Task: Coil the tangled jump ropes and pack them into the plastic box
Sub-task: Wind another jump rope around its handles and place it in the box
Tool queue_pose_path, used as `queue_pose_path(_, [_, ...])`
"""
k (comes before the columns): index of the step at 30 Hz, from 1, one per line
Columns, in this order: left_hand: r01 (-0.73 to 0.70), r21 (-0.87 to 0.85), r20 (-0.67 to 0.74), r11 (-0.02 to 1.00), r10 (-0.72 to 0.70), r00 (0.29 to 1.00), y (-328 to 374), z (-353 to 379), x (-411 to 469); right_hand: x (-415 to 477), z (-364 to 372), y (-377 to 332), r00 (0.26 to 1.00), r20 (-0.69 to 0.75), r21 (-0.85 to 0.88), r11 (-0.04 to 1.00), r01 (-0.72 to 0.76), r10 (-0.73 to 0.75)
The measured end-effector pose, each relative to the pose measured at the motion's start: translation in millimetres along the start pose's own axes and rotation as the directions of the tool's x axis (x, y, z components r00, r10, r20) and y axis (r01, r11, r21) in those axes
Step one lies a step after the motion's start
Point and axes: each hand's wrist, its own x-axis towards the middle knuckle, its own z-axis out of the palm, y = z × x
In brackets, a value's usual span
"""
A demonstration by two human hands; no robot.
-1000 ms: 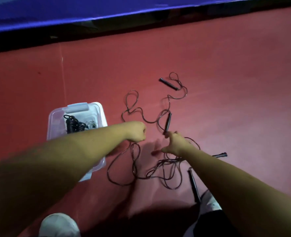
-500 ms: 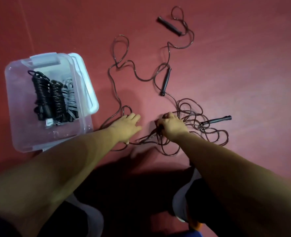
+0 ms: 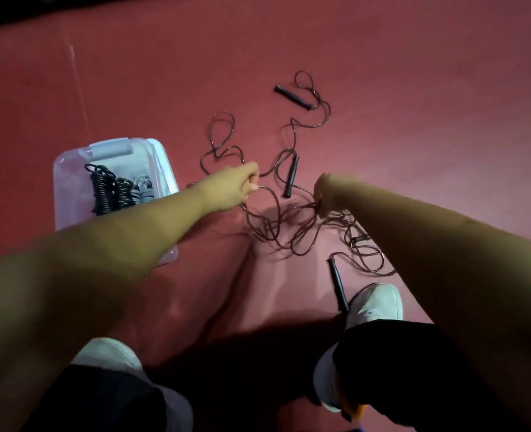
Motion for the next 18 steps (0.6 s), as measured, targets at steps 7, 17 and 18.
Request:
queue_pose_path(7, [-0.208, -0.153, -0.210, 0.966, 0.173, 0.962, 116, -113, -49, -110, -73, -29, 0.917, -0.311, 0.489, 0.786, 0.379, -0.248])
queue_pose_path(17, [-0.103, 0.084, -0.169, 0.991, 0.116, 0.979, 129, -187, -151, -274, -157, -18, 0.652, -0.717, 0.595, 0.270, 0.757, -0.247])
queue_pose_path(18, [-0.107, 0.043, -0.190, 0.993, 0.113, 0.975, 126, -190, -158, -285, -160, -17, 0.630, -0.736, 0.566, 0.285, 0.774, -0.249])
